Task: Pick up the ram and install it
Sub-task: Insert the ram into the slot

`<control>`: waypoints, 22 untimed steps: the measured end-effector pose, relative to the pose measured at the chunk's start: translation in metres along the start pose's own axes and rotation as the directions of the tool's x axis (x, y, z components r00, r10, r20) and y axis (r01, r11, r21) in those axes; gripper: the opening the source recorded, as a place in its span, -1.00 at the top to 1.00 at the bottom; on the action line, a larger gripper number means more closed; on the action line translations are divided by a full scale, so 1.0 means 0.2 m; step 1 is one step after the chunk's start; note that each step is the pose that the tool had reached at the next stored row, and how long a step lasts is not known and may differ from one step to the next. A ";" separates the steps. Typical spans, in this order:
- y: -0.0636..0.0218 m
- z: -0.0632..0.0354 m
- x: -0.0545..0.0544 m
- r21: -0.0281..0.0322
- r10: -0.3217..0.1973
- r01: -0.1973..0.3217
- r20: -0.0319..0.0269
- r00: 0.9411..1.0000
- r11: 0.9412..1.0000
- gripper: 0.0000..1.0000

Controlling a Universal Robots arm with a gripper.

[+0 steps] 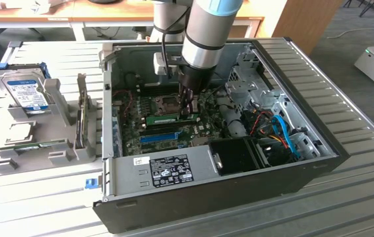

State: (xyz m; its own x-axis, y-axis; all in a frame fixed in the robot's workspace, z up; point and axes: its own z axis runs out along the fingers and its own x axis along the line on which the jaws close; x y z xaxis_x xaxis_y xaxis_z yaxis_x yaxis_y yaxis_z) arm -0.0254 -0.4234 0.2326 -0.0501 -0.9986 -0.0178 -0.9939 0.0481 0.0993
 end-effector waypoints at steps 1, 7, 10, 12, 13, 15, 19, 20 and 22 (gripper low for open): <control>0.000 0.000 0.00 0.000 0.000 0.000 0.000 1.000 1.000 0.75; 0.000 0.001 0.00 0.000 0.000 0.000 0.006 1.000 1.000 0.75; 0.000 0.000 0.00 -0.001 -0.001 0.001 0.015 1.000 1.000 0.75; 0.000 0.001 0.00 -0.001 -0.002 0.002 0.015 1.000 1.000 0.75; 0.000 0.000 0.00 -0.001 -0.001 0.001 0.015 1.000 1.000 0.75; -0.002 0.000 0.00 -0.002 -0.002 0.002 0.015 1.000 1.000 0.75; -0.011 -0.001 0.00 -0.014 -0.001 0.001 0.014 1.000 1.000 0.75; -0.012 -0.001 0.00 -0.015 -0.001 0.001 0.015 1.000 1.000 0.75; -0.012 -0.001 0.00 -0.015 -0.001 0.001 0.014 1.000 1.000 0.75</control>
State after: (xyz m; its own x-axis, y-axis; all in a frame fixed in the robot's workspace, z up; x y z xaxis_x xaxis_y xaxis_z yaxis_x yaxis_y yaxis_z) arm -0.0230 -0.4235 0.2326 -0.0506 -0.9982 -0.0323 -0.9924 0.0466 0.1139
